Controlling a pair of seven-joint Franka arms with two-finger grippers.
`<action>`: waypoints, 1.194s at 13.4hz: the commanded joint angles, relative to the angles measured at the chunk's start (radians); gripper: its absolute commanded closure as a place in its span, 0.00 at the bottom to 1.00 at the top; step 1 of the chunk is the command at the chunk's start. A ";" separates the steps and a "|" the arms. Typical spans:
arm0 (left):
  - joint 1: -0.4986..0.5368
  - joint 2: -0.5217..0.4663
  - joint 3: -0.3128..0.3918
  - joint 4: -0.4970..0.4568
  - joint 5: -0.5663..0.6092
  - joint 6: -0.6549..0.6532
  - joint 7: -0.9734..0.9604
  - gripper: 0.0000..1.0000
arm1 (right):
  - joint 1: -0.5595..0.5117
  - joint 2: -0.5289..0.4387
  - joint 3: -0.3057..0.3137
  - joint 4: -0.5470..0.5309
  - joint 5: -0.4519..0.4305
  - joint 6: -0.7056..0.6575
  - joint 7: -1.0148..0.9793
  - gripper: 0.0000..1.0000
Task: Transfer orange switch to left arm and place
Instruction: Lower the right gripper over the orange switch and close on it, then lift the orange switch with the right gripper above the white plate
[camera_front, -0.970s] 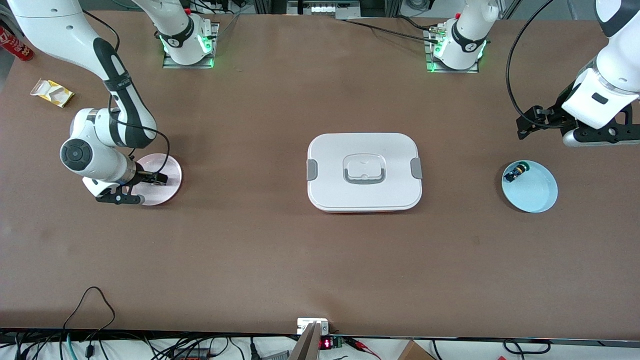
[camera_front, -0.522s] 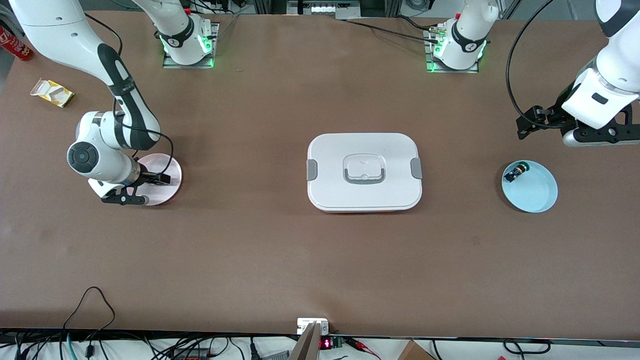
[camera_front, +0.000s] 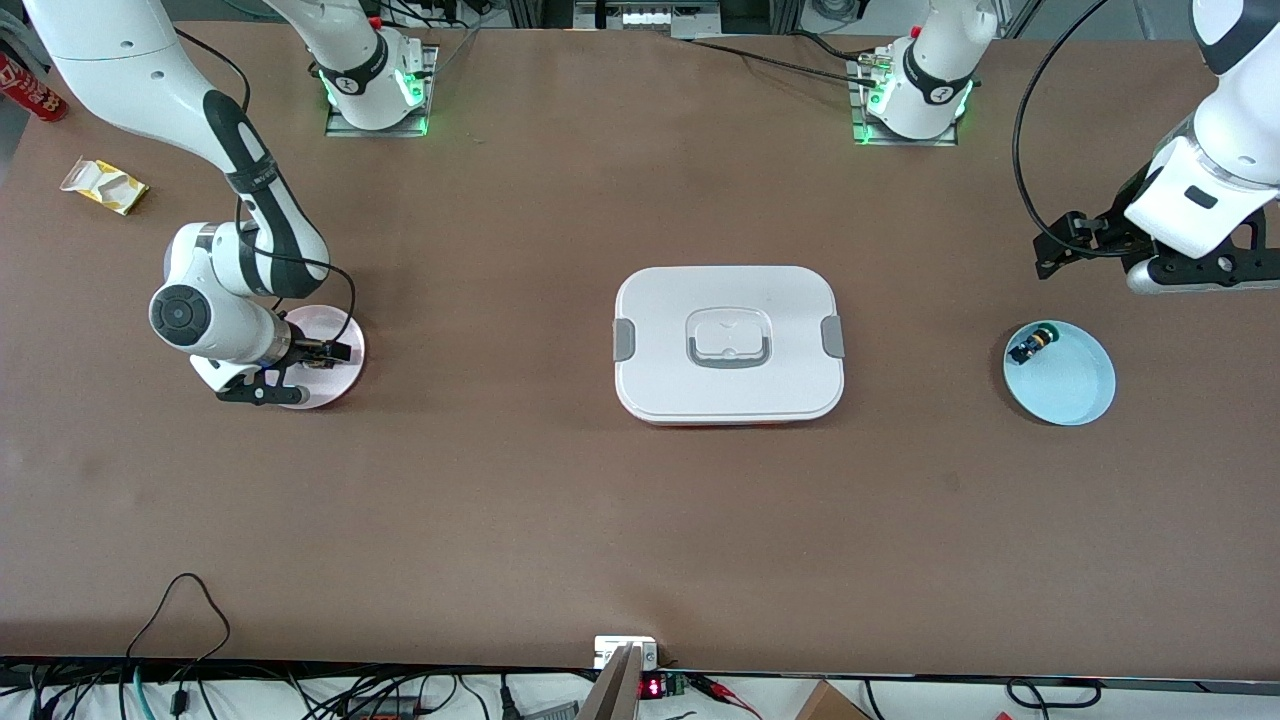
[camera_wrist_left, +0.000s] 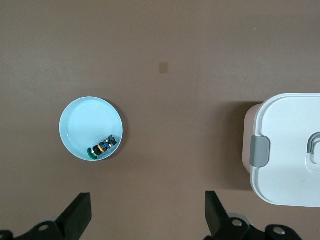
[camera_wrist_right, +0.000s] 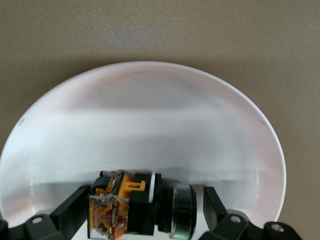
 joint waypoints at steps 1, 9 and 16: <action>0.002 0.013 -0.002 0.032 0.015 -0.022 0.008 0.00 | 0.008 -0.014 0.001 -0.029 -0.006 0.005 0.010 0.29; 0.002 0.013 -0.002 0.032 0.015 -0.022 0.008 0.00 | 0.004 -0.090 0.070 0.115 -0.004 -0.220 -0.039 0.82; -0.004 0.014 -0.002 0.032 0.015 -0.022 0.005 0.00 | 0.002 -0.170 0.099 0.285 0.076 -0.334 -0.379 0.82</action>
